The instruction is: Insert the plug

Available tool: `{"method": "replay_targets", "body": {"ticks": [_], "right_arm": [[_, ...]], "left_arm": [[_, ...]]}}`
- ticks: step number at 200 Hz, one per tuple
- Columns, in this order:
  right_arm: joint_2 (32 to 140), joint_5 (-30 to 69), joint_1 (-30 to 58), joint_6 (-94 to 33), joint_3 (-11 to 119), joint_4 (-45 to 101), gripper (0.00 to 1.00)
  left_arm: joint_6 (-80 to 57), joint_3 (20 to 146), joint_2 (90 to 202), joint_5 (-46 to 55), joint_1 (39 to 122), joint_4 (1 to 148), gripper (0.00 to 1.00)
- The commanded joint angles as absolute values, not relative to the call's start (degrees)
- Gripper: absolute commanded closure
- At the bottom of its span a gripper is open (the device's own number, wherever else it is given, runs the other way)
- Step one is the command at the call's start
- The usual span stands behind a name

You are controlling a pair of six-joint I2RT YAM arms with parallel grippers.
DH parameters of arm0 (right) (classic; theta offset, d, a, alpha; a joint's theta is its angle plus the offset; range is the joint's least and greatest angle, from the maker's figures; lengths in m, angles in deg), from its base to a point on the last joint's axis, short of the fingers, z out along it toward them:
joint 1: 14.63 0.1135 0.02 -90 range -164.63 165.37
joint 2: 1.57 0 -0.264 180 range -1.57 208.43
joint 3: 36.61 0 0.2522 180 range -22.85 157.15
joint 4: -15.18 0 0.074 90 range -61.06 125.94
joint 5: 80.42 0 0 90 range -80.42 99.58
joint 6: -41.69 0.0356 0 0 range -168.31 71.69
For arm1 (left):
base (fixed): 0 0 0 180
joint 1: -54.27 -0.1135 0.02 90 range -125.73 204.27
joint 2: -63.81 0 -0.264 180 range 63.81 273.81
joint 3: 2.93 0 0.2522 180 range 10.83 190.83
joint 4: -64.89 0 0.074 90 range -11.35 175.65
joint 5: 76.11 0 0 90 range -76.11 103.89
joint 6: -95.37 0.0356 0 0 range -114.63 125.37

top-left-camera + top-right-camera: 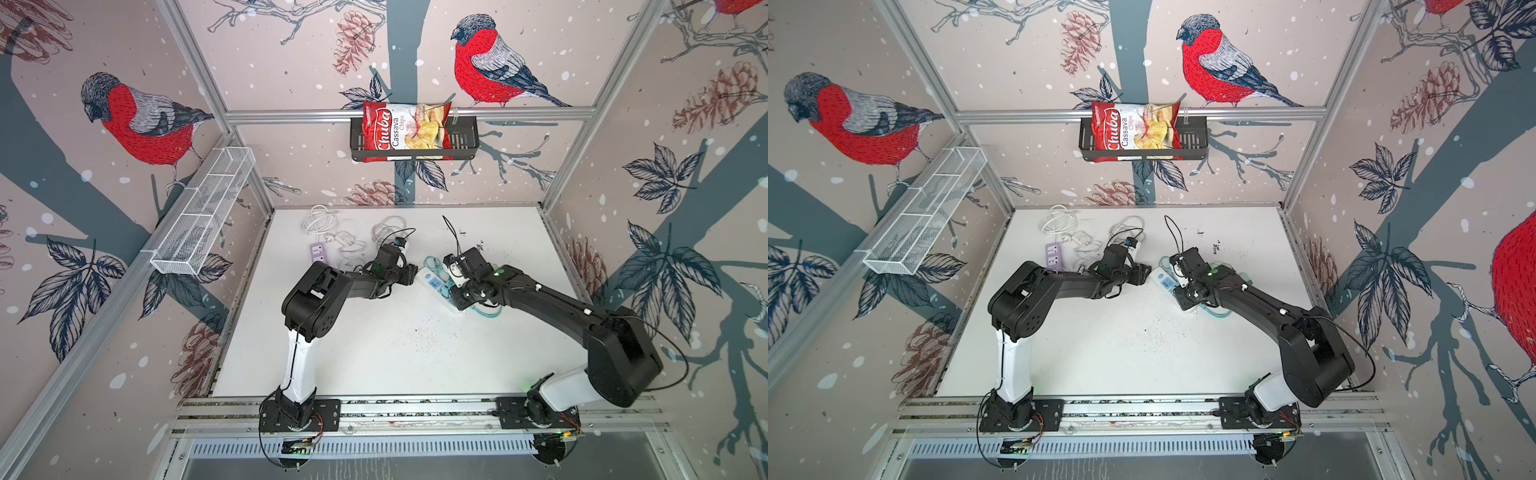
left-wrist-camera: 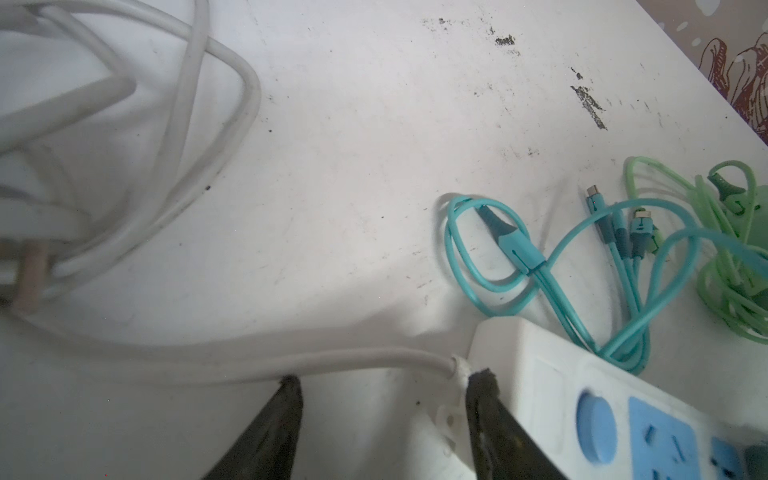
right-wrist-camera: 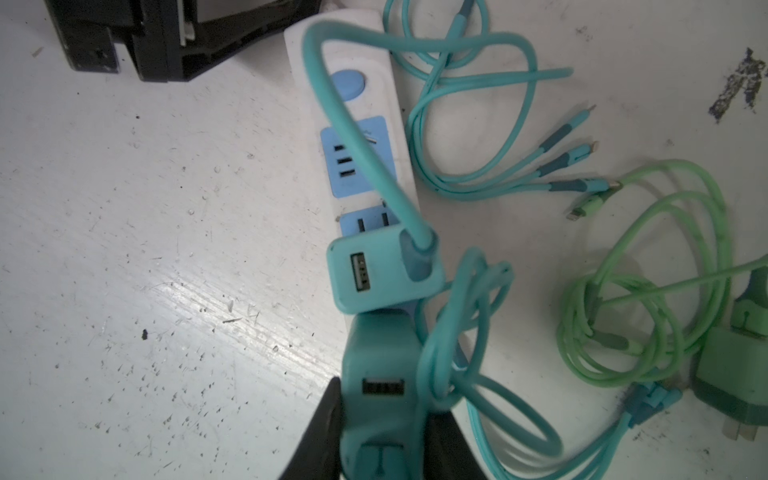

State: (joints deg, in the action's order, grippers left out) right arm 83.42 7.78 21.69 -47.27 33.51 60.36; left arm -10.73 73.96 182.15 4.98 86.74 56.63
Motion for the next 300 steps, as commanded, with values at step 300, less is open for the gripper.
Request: {"method": "replay_targets", "body": {"ticks": [300], "right_arm": [[83.37, 10.71, 24.53, -39.48, 30.25, 63.46, 1.00]], "left_arm": [[-9.75, 82.86, 187.86, 0.52, 85.67, 68.39, 0.39]]}}
